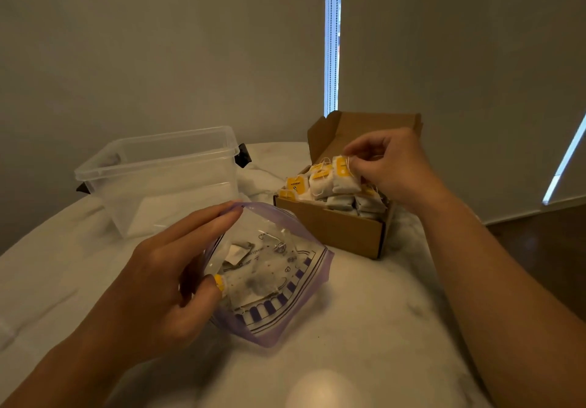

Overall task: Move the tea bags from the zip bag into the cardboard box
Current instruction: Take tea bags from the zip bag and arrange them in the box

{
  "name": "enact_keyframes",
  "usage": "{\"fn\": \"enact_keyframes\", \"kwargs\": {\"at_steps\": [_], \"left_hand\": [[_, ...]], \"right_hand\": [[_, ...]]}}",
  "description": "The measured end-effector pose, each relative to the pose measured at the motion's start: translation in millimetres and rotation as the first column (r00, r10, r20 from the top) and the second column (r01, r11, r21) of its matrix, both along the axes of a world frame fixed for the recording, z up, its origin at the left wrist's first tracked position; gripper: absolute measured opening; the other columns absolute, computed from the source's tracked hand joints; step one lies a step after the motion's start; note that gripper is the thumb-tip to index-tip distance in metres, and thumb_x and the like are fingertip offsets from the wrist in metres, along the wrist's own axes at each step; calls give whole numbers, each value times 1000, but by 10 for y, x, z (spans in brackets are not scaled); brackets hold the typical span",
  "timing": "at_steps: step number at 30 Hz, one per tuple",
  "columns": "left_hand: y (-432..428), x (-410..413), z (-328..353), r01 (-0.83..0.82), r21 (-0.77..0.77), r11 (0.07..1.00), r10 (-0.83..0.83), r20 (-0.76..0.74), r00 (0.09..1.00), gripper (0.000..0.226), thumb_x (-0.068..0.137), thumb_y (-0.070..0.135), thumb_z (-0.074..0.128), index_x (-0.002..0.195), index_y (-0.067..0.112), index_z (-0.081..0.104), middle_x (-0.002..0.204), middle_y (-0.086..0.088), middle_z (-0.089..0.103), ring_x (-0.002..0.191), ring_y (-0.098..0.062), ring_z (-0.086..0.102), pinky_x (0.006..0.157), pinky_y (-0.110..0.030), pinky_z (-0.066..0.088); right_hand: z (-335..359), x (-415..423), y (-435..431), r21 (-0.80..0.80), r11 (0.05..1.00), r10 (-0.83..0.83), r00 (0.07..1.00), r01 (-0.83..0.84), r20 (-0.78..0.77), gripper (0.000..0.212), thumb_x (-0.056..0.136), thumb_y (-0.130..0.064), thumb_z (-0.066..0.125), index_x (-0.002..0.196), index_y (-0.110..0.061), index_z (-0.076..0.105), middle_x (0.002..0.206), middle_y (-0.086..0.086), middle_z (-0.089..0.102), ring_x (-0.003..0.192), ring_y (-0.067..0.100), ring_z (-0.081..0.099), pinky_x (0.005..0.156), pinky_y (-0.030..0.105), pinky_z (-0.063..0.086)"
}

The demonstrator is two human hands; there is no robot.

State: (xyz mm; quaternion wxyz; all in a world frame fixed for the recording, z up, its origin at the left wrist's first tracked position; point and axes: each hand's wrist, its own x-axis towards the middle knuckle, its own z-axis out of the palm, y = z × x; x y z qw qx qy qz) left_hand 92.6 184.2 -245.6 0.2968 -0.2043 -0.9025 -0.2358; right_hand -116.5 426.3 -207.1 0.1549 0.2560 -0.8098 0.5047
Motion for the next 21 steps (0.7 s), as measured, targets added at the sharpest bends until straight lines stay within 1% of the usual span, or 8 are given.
{"fn": "enact_keyframes", "kwargs": {"at_steps": [3, 5, 7, 9, 12, 14, 18, 21], "left_hand": [[-9, 5, -2, -9, -9, 1000, 9, 3, 1000, 65, 77, 22, 48, 141, 18, 52, 144, 13, 51, 53, -8, 51, 45, -25, 45], [-17, 4, -1, -15, -23, 1000, 15, 0, 1000, 65, 77, 22, 48, 141, 17, 52, 144, 13, 51, 52, -6, 50, 45, -23, 44], [-19, 3, 1, -20, -31, 999, 20, -1, 1000, 64, 77, 22, 48, 141, 18, 52, 144, 13, 51, 51, -7, 50, 45, -23, 44], [-17, 9, 9, -22, -31, 999, 22, -2, 1000, 64, 77, 22, 48, 141, 20, 51, 145, 14, 50, 50, -9, 49, 44, -26, 44], [-19, 23, 28, -29, -47, 998, 28, -8, 1000, 65, 76, 21, 48, 141, 22, 50, 145, 15, 50, 48, -14, 48, 43, -27, 44], [-29, 26, 36, -32, -52, 998, 32, 2, 999, 65, 77, 20, 48, 141, 20, 50, 145, 13, 50, 48, -15, 49, 44, -27, 44], [-29, 25, 36, -32, -73, 997, 33, 17, 999, 65, 77, 19, 49, 142, 16, 50, 146, 11, 49, 48, -15, 48, 46, -25, 44], [-23, 23, 42, -36, -74, 997, 37, 19, 999, 64, 78, 19, 48, 142, 13, 51, 145, 9, 50, 50, -15, 47, 47, -25, 44]], "right_hand": [[-39, -46, -18, 126, 989, -72, 996, 78, -50, 16, 85, -12, 73, 99, -20, 74, 95, -6, 70, 86, 5, 64, 72, 19, 53], [-61, -84, -21, 173, 978, -110, 992, 120, -64, 17, 84, -14, 74, 101, -19, 75, 97, -4, 70, 83, 4, 62, 67, 14, 48], [-76, -105, -20, 213, 964, -145, 987, 158, -74, 17, 84, -16, 74, 101, -18, 75, 98, -3, 70, 81, 4, 60, 63, 13, 45], [-87, -112, -25, 237, 956, -160, 984, 174, -79, 17, 84, -17, 74, 101, -18, 75, 99, -2, 71, 82, 6, 60, 64, 16, 47], [-87, -94, -38, 260, 947, -172, 981, 188, -85, 17, 83, -21, 75, 100, -19, 76, 99, -2, 71, 85, 10, 63, 74, 31, 56], [-87, -93, -41, 269, 942, -183, 979, 201, -92, 14, 83, -23, 75, 97, -21, 76, 98, -2, 71, 86, 12, 64, 78, 37, 57], [-78, -90, -49, 276, 937, -198, 976, 216, -89, 14, 81, -25, 76, 95, -22, 77, 97, -1, 72, 89, 14, 64, 81, 40, 56], [-49, -40, -38, 251, 943, -199, 975, 218, -97, 16, 84, -22, 74, 99, -19, 76, 98, 1, 71, 88, 14, 63, 77, 34, 55]]}}
